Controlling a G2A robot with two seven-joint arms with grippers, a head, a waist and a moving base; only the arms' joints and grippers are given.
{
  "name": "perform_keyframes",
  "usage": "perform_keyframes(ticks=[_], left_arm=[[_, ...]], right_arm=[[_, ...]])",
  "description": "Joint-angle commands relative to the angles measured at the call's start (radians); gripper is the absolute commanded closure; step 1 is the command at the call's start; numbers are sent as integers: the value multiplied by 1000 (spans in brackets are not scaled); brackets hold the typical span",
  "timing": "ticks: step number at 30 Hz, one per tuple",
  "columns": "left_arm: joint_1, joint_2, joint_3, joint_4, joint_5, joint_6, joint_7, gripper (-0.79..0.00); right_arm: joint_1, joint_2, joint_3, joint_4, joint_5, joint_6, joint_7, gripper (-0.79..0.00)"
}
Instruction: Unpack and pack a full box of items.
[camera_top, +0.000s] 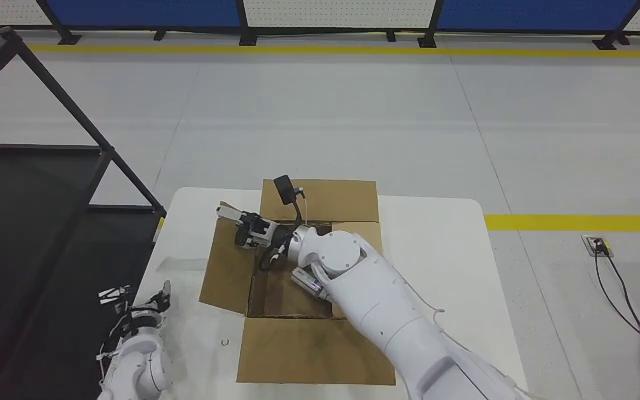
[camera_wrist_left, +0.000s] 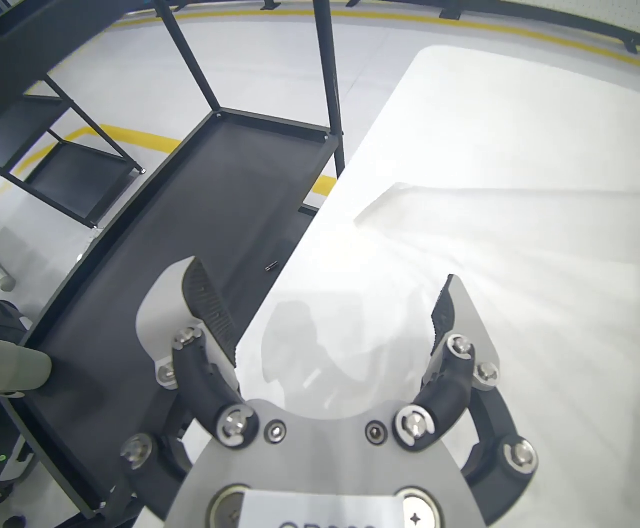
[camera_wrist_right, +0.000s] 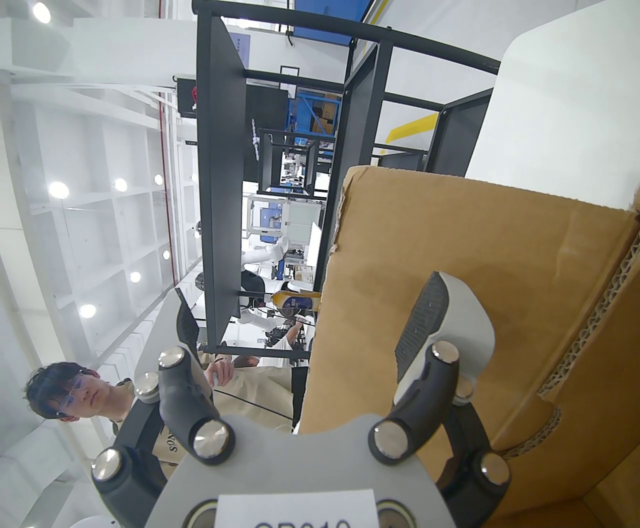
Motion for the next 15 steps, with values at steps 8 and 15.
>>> perform_keyframes(ticks=[8, 15], left_arm=[[291, 13, -166, -428, -135, -217, 54, -785], [492, 25, -265, -660, -160, -526, 77, -785]], right_arm=[[2, -11, -1, 10, -26, 48, -12, -785], [1, -25, -6, 23, -48, 44, -31, -785]])
